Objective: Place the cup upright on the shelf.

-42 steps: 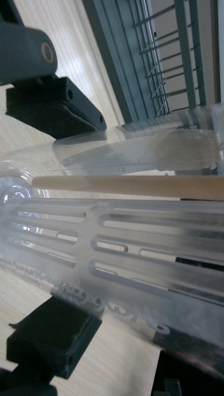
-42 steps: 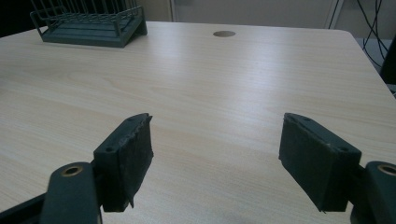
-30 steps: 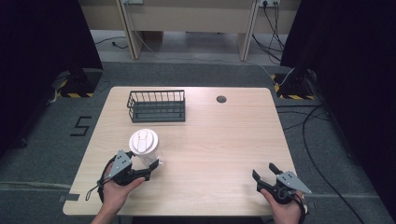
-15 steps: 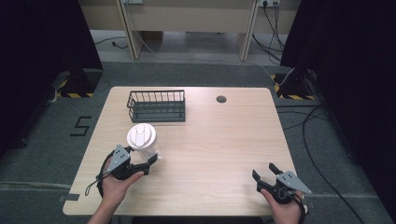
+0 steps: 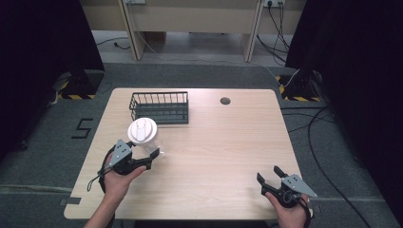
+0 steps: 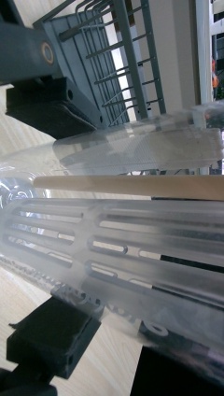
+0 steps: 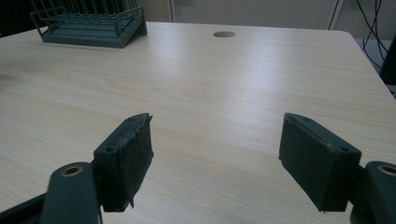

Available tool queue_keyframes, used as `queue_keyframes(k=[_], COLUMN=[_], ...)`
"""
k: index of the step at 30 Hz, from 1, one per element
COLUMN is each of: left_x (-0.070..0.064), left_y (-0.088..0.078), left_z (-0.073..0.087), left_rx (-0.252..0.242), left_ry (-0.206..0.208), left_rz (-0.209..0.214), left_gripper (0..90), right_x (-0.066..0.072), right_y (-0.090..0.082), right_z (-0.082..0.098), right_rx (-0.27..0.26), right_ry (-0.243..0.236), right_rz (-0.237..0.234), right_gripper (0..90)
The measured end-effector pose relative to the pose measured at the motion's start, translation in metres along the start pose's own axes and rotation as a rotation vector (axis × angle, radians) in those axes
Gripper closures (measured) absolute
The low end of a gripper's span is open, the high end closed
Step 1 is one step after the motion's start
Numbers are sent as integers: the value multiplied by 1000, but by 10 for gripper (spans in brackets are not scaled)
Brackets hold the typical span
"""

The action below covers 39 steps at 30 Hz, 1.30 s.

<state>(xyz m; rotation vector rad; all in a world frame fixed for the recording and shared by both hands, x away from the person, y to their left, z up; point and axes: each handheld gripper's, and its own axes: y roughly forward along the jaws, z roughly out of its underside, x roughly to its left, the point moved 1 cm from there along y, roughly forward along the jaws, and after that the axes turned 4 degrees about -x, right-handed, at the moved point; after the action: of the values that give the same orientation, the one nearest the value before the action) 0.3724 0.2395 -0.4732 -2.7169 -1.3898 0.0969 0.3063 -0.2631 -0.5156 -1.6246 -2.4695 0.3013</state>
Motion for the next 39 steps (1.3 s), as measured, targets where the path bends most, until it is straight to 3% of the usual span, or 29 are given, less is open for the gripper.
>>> queue_keyframes(k=[13,15,23,39], left_x=[12,14,17,27], left_y=[9,11,13,26], left_z=[-14,-18,-23,-37], left_rx=[-11,-11,-11,32], left_ry=[6,9,20,37], left_rz=[-22,-26,-36,-49], left_gripper=[178,178,179,180], right_x=[0,1,0,0], right_y=[0,0,0,0], right_z=[0,0,0,0], right_rx=[0,4,2,5], right_ry=[2,19,1,0], right_rz=[0,0,0,1], right_gripper=[264,264,264,264])
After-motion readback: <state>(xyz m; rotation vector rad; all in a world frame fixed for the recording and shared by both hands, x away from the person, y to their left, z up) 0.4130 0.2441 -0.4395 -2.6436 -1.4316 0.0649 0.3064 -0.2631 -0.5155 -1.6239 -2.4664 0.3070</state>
